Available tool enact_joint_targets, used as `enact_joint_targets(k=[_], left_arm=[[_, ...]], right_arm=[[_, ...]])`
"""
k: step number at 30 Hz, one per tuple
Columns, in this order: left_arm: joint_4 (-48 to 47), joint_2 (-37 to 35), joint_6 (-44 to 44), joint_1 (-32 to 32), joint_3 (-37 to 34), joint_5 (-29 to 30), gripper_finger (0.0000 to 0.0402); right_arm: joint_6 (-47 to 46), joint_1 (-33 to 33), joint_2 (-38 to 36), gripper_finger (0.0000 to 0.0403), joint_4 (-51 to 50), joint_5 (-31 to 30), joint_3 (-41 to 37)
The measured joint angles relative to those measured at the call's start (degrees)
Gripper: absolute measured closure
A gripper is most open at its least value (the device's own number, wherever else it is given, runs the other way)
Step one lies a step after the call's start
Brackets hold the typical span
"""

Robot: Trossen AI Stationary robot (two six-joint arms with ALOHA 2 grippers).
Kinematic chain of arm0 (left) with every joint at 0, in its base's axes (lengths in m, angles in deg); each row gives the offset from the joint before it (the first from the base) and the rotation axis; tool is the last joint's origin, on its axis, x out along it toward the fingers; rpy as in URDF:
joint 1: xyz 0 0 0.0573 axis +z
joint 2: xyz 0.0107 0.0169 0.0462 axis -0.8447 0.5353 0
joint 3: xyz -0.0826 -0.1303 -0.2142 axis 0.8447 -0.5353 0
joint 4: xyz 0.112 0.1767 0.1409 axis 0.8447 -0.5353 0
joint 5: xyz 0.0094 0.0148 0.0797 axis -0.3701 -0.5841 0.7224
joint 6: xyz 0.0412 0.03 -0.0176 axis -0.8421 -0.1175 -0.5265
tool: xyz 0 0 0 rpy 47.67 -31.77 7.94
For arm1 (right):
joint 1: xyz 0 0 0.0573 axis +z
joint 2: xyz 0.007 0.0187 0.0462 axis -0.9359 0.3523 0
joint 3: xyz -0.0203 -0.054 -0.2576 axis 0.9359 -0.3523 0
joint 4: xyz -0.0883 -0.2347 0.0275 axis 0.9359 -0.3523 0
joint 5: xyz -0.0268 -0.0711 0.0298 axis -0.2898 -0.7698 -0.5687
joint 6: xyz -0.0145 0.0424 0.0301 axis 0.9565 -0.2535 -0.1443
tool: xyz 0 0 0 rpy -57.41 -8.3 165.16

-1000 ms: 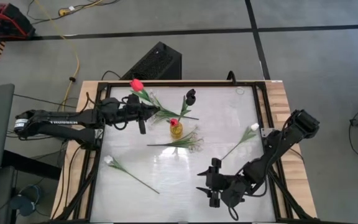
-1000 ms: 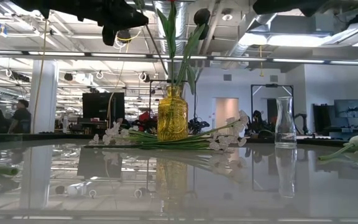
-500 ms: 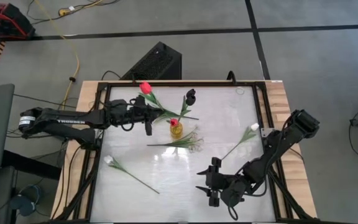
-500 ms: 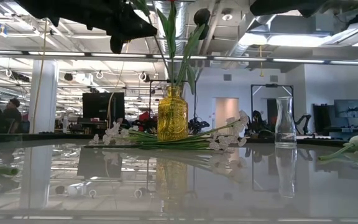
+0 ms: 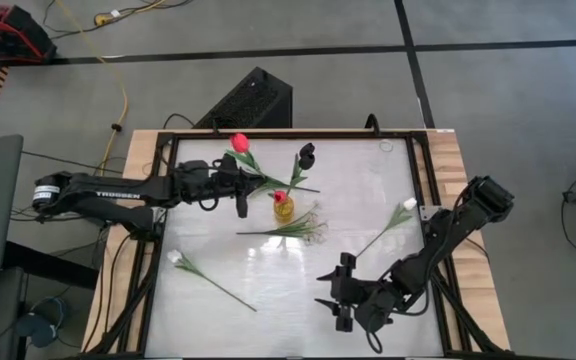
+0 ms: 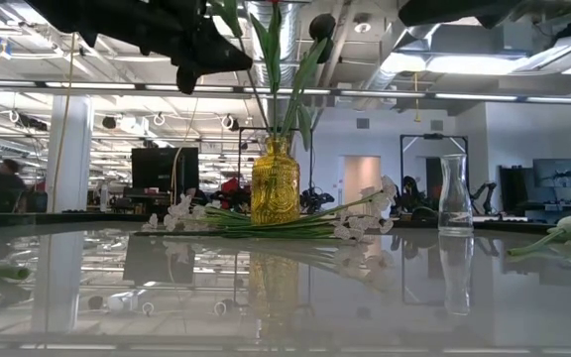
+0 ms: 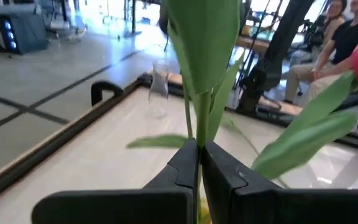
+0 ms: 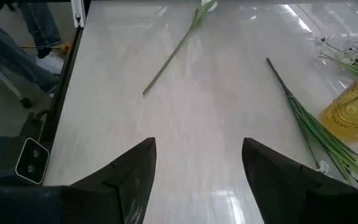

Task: Sort flowers into vase by color
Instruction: Put the red tulip into the yellow flower vase

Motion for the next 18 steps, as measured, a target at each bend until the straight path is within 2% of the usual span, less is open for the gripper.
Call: enact_joint_targets(k=[11, 18], left_arm=[[-0.9, 5.6, 1.6, 1.3, 2.7, -2.2, 0.0401], [-10.0, 9.9, 0.9, 1.3, 8.9, -3.1, 0.0402]], right_arm=[[0.2, -0.4, 0.0, 0.0138, 0.1, 0.0, 0.0], [0.2, -0.8, 0.0, 0.0138, 0.1, 0.0, 0.0]])
